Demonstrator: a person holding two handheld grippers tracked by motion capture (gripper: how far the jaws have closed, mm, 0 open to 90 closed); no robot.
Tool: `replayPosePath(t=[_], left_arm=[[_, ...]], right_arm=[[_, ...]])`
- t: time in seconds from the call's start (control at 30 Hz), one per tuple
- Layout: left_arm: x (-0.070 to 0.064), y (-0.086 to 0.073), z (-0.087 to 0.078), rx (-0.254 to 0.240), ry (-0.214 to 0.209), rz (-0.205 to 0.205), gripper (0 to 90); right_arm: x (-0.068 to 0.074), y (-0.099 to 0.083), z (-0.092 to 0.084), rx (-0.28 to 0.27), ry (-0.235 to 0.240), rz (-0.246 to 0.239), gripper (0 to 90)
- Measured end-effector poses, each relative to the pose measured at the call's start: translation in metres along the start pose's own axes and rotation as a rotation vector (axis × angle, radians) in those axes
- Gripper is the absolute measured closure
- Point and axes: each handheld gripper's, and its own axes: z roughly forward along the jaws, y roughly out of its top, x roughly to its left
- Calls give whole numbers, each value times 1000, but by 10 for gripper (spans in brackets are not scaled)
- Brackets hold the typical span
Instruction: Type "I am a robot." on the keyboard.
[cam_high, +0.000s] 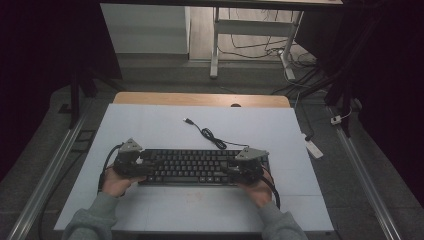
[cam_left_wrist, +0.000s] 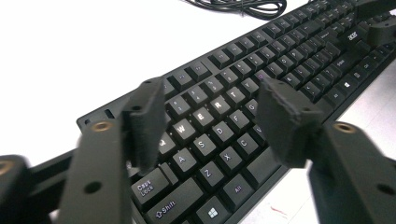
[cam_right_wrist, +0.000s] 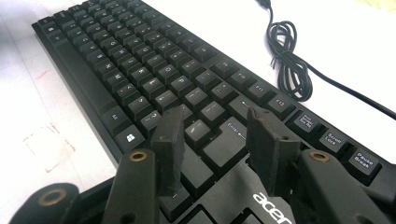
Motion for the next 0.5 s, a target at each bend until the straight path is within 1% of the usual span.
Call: replayPosePath(t=[0.07, 0.17, 0.27, 0.33, 0.4, 0.5], left_arm=[[1, 0, 0, -2, -13, -8, 358], [1, 0, 0, 7, -9, 4, 339], [2, 0, 0, 8, -13, 4, 331], [1, 0, 1, 13, -19, 3, 325], [0, 0, 2, 23, -28, 13, 317], [-2, 0, 4, 34, -39, 16, 314]], right_arm=[[1, 0, 0, -1, 0, -2, 569], [1, 0, 1, 1, 6, -3, 569], [0, 0, 1, 5, 6, -4, 569], [1, 1, 1, -4, 13, -4, 570], [2, 1, 0, -10, 18, -7, 570], [3, 2, 0, -21, 29, 4, 570]])
